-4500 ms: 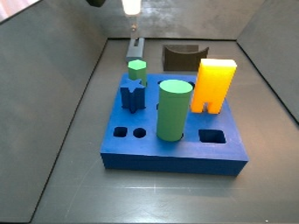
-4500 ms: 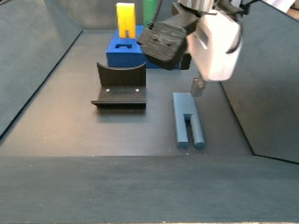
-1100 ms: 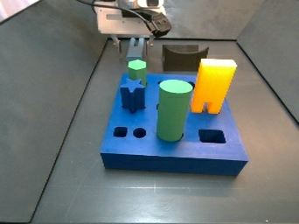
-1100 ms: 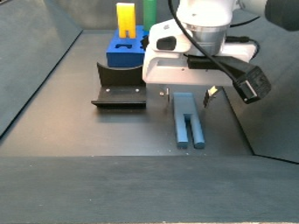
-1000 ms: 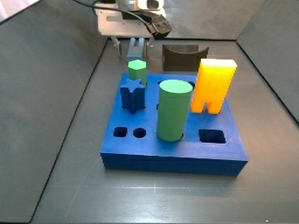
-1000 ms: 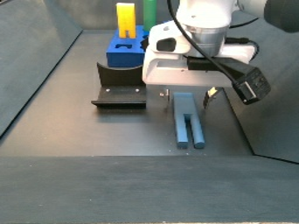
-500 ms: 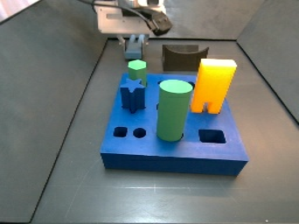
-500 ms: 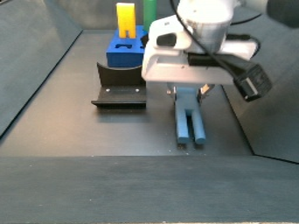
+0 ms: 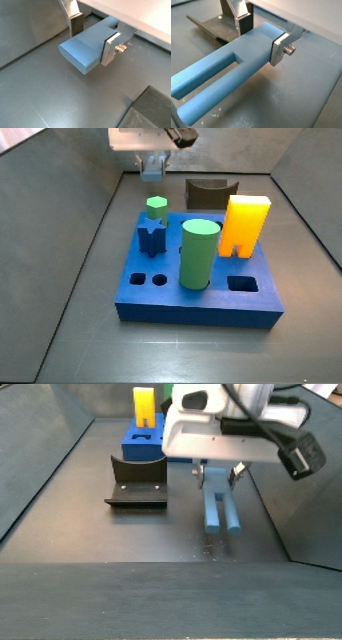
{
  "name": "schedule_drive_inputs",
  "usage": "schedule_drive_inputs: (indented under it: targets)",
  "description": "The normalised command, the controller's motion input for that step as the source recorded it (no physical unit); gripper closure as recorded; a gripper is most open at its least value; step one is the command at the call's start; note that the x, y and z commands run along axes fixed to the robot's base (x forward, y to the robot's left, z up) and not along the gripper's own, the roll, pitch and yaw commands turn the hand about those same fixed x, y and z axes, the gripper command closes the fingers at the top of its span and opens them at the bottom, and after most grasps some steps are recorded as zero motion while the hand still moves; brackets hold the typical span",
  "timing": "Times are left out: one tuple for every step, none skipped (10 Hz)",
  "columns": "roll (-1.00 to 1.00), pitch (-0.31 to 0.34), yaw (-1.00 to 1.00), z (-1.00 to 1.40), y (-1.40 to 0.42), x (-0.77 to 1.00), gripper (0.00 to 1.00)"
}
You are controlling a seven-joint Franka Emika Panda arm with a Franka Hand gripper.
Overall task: Pick up the square-circle object. Move up. Rotate the square-circle object. Place the square-circle object on the fixture. Regrasp the square-circle object. Move to above the board. Insert the square-circle object.
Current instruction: Place the square-circle object on the fixture.
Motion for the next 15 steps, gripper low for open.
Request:
schedule_drive_inputs:
  targets:
    - [0.03, 0.033, -0.01, 1.00, 0.00, -0.01, 1.00]
    - [0.05, 0.051, -0.01, 1.00, 0.00, -0.01, 1.00]
    - [0.08, 0.073, -0.01, 1.00, 0.00, -0.02, 1.00]
    - [0.10, 0.091, -0.01, 1.00, 0.00, -0.02, 1.00]
    - [0.11, 0.099, 0.00, 1.00, 0.00, -0.02, 1.00]
    - [0.13, 0.105, 0.00, 1.00, 0.00, -0.02, 1.00]
    - [0.15, 0.117, 0.00, 1.00, 0.00, -0.03, 1.00]
    - [0.17, 0.125, 0.01, 1.00, 0.00, -0.03, 1.00]
    - [0.17, 0.128, 0.03, 0.93, 0.00, -0.03, 1.00]
    - [0.17, 0.125, 0.03, 0.84, -0.01, -0.02, 1.00]
    - [0.16, 0.126, 0.04, 0.73, 0.00, -0.02, 1.00]
    - [0.18, 0.135, 0.05, 0.60, 0.00, -0.02, 1.00]
    - [0.18, 0.139, 0.05, 0.50, -0.01, -0.01, 1.00]
    - [0.16, 0.137, 0.04, 0.39, 0.00, 0.00, 1.00]
    - [0.14, 0.135, 0.04, 0.28, 0.00, 0.00, 1.00]
